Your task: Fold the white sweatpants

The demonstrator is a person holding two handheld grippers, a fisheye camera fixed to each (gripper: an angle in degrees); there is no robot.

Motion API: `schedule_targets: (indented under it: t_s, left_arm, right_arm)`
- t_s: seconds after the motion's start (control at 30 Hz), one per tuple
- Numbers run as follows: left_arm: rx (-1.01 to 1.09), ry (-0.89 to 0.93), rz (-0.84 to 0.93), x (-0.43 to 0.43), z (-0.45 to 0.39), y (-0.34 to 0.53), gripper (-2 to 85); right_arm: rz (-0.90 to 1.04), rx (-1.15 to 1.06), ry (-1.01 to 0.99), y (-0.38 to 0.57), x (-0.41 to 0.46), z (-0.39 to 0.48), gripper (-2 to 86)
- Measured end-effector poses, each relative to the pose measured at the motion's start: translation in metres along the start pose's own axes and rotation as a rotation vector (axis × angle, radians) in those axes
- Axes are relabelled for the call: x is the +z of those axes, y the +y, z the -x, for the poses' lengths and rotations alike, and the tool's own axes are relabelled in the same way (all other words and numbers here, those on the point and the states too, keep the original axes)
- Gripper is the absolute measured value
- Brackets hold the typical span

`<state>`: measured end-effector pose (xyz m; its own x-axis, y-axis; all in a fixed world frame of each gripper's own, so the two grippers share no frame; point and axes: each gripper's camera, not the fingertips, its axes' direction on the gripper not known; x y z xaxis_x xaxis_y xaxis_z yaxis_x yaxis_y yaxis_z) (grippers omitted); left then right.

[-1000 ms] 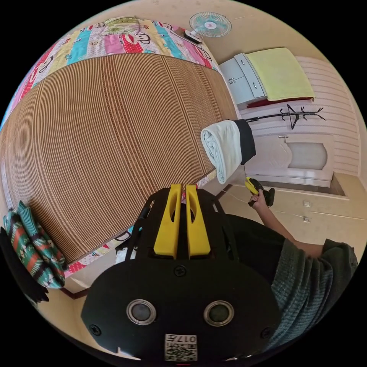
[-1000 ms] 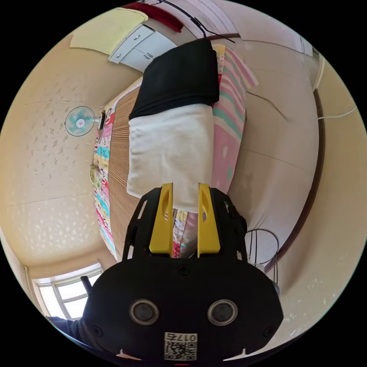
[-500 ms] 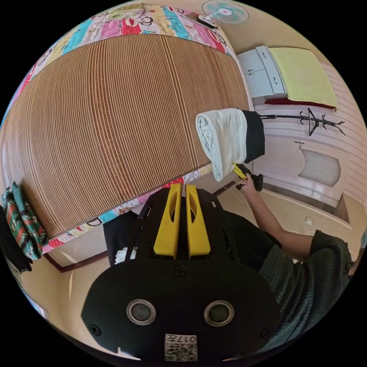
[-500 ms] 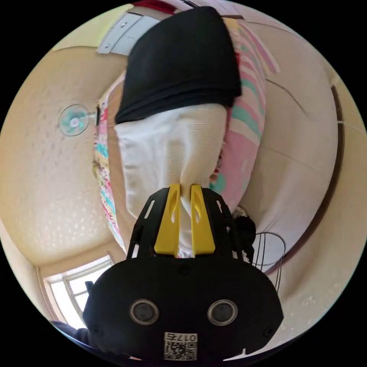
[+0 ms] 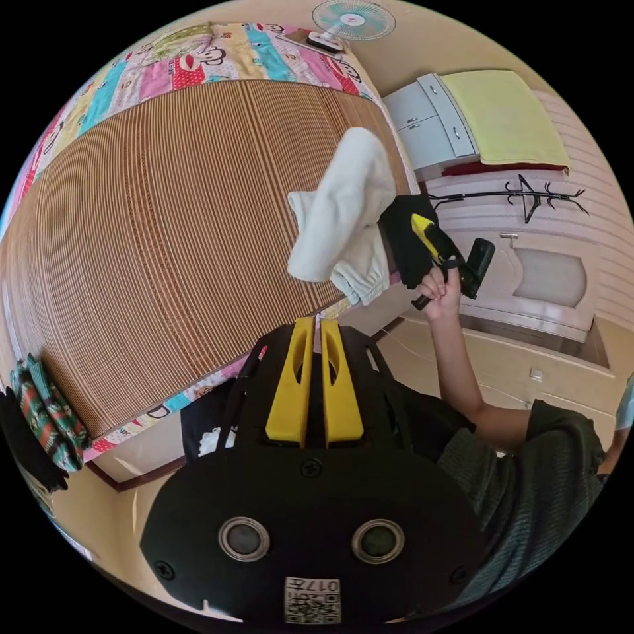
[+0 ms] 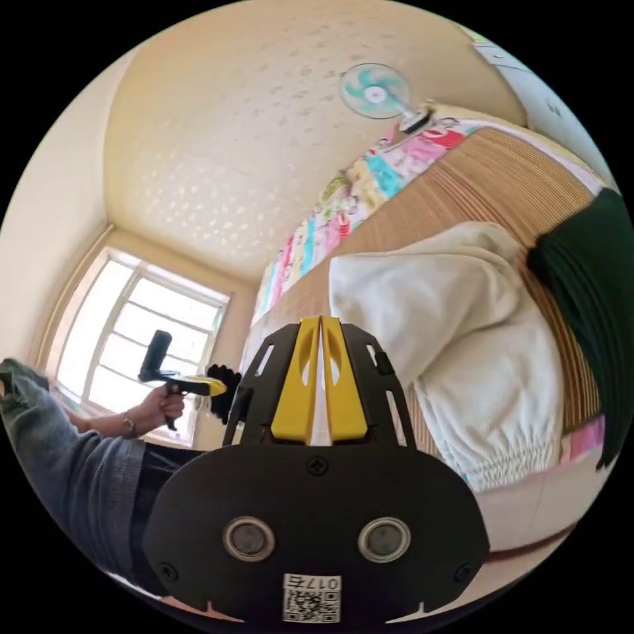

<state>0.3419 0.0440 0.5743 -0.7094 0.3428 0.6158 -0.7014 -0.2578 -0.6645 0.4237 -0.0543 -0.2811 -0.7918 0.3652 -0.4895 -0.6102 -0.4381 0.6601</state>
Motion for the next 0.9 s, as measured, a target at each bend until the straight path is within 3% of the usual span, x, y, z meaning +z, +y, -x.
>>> schedule_targets:
  t_s: [0.13,0.27,0.4,0.53,0.6,0.63,0.73,0.9]
  left_arm:
    - [-0.023,0.019,-0.015,0.029,0.020,0.006,1.2]
    - [-0.017,0.009,-0.035,0.053,0.035,0.014,4.6]
    - [0.089,-0.025,-0.019,0.090,0.031,0.004,8.1]
    - [0.262,-0.050,0.011,0.127,-0.002,-0.024,9.4]
    - [0.365,-0.053,0.004,0.140,-0.025,-0.039,9.7]
    - [0.425,-0.065,-0.002,0.149,-0.040,-0.051,10.0]
    - [0.548,-0.086,-0.020,0.173,-0.076,-0.085,10.8]
    - [0.716,-0.213,-0.081,0.196,-0.136,-0.123,16.2]
  right_arm:
    - [0.061,0.422,0.326,0.066,-0.013,-0.086,9.3]
    - [0.098,0.693,0.172,0.127,-0.007,-0.171,13.7]
    - [0.020,0.726,-0.014,0.141,0.012,-0.175,8.3]
    - [-0.061,0.604,-0.088,0.134,-0.008,-0.122,3.9]
    - [-0.195,0.326,-0.339,0.122,-0.032,-0.072,2.3]
    - [-0.212,0.304,-0.369,0.117,-0.035,-0.063,2.0]
    - [-0.141,0.175,-0.396,0.081,-0.024,-0.014,1.2]
    - [-0.034,-0.236,-0.535,0.030,-0.002,0.136,0.4]
